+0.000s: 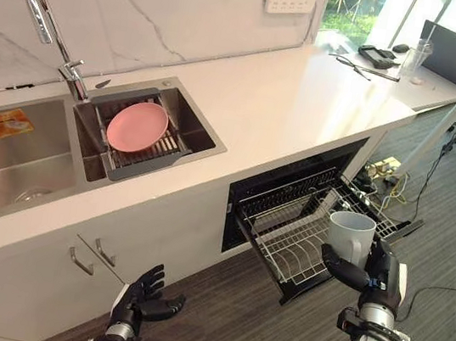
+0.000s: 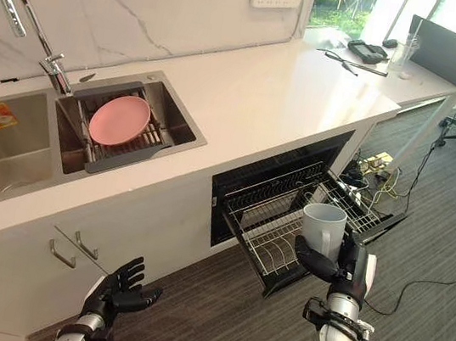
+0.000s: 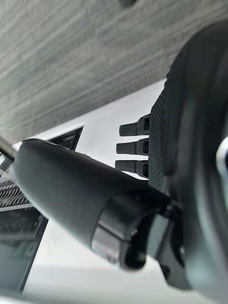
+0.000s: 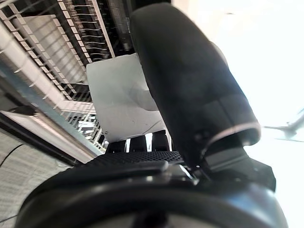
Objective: Walk over to the sink, pick up the cup, carry it to the dishwasher, place the cup inside the dishwasher, then close the dishwasher door
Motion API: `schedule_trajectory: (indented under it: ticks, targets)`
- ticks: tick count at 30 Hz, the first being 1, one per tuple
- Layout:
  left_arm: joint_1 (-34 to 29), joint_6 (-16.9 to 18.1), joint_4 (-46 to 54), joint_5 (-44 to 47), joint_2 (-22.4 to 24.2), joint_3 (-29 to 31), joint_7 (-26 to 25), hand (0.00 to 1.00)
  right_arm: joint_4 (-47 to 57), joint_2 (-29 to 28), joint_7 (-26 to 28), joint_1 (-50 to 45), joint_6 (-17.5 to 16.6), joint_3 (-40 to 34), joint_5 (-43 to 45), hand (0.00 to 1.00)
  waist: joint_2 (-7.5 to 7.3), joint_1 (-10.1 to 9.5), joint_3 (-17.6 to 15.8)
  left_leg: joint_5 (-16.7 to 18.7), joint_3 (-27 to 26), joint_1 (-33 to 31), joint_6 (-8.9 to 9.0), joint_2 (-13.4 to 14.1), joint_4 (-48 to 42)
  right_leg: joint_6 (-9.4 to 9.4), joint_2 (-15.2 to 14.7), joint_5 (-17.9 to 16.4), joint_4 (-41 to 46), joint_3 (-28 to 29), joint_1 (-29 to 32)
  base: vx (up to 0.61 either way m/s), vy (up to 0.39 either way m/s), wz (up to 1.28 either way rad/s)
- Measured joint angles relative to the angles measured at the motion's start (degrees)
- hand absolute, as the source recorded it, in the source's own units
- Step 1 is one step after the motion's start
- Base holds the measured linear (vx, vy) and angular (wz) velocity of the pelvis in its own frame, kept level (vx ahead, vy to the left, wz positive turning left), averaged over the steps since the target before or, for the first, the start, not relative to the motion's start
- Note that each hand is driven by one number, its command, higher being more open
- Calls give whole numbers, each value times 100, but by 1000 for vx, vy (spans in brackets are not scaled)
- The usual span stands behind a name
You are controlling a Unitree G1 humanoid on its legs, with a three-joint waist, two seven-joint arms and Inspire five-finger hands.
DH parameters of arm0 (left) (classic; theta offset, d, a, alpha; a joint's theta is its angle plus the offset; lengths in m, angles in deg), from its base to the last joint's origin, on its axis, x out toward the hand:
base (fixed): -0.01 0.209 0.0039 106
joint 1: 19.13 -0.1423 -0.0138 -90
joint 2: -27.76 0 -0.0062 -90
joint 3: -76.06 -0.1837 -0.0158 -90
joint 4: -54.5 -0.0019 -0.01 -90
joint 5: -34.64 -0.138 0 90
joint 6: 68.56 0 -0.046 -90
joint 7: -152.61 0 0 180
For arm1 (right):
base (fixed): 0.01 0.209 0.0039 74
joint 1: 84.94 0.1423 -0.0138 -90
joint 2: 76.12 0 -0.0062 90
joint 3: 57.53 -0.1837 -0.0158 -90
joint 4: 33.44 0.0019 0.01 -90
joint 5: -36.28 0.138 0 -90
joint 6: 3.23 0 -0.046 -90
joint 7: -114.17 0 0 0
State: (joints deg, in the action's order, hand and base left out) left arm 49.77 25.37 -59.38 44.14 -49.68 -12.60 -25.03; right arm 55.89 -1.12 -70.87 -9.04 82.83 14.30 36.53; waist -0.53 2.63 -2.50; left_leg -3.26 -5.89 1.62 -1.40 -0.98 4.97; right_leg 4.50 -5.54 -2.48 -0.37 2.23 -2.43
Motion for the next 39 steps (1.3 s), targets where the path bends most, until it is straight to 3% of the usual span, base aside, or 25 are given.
schedule_trajectory:
  ticks: [8,12,23,39]
  targets:
    - [9,-15,-689,-254,-13,293,-237,90,-464,169,-121,337,77,54,-261,30,36,-44,-161,4,92,-197,13,-3,-2,-6,2,-40,7,-101,158,0,-24,7]
    - [146,-10,-878,-269,-27,393,-281,90,-600,408,-200,606,79,57,-372,30,59,-70,-433,-11,115,-304,-10,-17,-40,-2,-12,-43,11,-123,238,5,-6,2]
    - [654,121,-1299,-283,-24,384,-460,90,-1359,1209,-433,1647,85,188,-491,30,417,-183,-1045,39,165,-1145,30,9,-518,3,-9,-46,349,-157,971,-34,-7,3]
    - [936,291,-1504,-274,-24,262,-589,90,-2242,1702,-878,2630,-72,501,-509,30,548,-235,-1467,-9,259,-1398,0,0,-636,2,-13,-47,503,-239,1202,-23,-8,3]
